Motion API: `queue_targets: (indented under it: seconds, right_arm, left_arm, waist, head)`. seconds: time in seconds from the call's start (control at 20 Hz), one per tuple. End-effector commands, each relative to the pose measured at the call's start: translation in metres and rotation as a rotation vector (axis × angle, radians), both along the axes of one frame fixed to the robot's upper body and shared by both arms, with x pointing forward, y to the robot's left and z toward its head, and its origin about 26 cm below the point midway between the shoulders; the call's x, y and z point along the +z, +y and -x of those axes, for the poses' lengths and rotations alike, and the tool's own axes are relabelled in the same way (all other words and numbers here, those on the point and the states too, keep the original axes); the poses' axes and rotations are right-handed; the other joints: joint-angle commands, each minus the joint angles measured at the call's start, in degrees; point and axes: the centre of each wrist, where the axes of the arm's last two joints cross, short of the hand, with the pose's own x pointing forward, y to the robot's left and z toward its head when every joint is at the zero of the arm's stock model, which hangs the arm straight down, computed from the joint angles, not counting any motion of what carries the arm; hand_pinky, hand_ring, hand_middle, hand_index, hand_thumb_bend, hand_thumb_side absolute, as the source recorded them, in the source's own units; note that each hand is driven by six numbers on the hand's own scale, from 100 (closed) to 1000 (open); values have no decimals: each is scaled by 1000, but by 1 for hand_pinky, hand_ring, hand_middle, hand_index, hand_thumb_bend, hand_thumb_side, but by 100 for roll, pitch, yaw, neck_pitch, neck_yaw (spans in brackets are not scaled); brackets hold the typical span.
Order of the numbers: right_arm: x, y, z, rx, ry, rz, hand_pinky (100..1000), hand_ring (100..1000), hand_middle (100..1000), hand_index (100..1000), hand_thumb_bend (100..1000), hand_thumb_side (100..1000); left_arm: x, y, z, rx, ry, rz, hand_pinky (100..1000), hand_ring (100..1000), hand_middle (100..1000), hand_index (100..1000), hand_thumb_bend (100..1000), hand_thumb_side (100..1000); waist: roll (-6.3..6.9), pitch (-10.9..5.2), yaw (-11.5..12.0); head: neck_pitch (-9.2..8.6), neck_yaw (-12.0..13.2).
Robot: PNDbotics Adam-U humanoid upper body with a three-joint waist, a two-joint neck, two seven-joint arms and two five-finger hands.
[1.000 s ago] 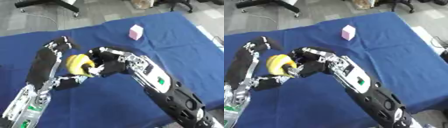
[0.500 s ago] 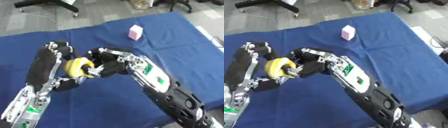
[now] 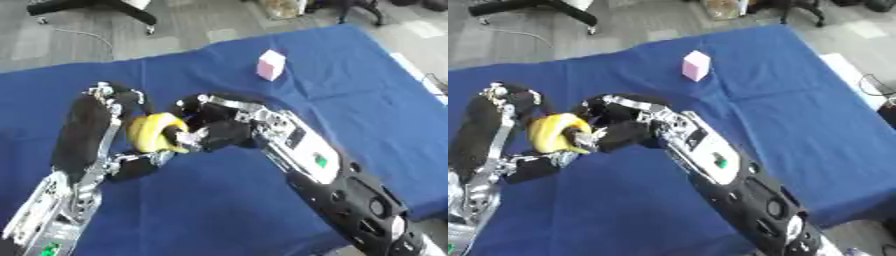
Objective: Pick up the objects with one hand, pass them to the other hand, and then place them into the box on the other side of the table.
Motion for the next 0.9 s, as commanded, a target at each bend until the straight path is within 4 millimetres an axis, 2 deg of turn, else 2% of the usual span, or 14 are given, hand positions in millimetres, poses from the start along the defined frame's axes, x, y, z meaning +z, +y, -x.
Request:
queue_targets:
  seconds: [0.05, 0.15, 0.25, 0.45, 0.6, 0.9]
  right_arm:
    - [-3, 0, 2, 8, -4, 5, 660, 569, 359, 416, 100, 563]
    - [-1, -1, 2, 1, -20, -6, 665, 582, 395, 489, 100, 661]
    - [0, -1, 3, -6, -31, -18, 669, 609, 443, 618, 100, 776]
    - [2, -1, 4, -16, -45, -41, 680, 642, 501, 723, 100, 907]
    - [2, -1, 4, -25, -49, -51, 683, 651, 513, 744, 100, 943]
    - [3, -1, 4, -32, -48, -52, 683, 651, 515, 745, 100, 956]
  left_arm:
    - [25, -1, 0, 4, -91, 83, 281, 200, 100, 197, 131, 100]
    - [26, -2, 1, 3, -99, 93, 284, 199, 100, 196, 133, 100]
    - [27, -2, 1, 3, -105, 97, 288, 199, 100, 196, 140, 100]
    - [29, -2, 2, 5, -112, 108, 293, 200, 100, 196, 150, 100]
    - [30, -2, 3, 5, -118, 111, 295, 199, 100, 194, 152, 100]
    - [30, -2, 3, 4, -118, 123, 293, 195, 100, 192, 162, 100]
  waist:
    - [-71, -48, -9]
    - [-69, -48, -11]
    - [-68, -47, -11]
    - [-68, -46, -8]
    - [-70, -47, -5]
    - [-74, -46, 0]
  head:
    - [-14, -4]
    - [-14, -5]
    - [-14, -9]
    - [-14, -16]
    - [-14, -19]
    - [-14, -21]
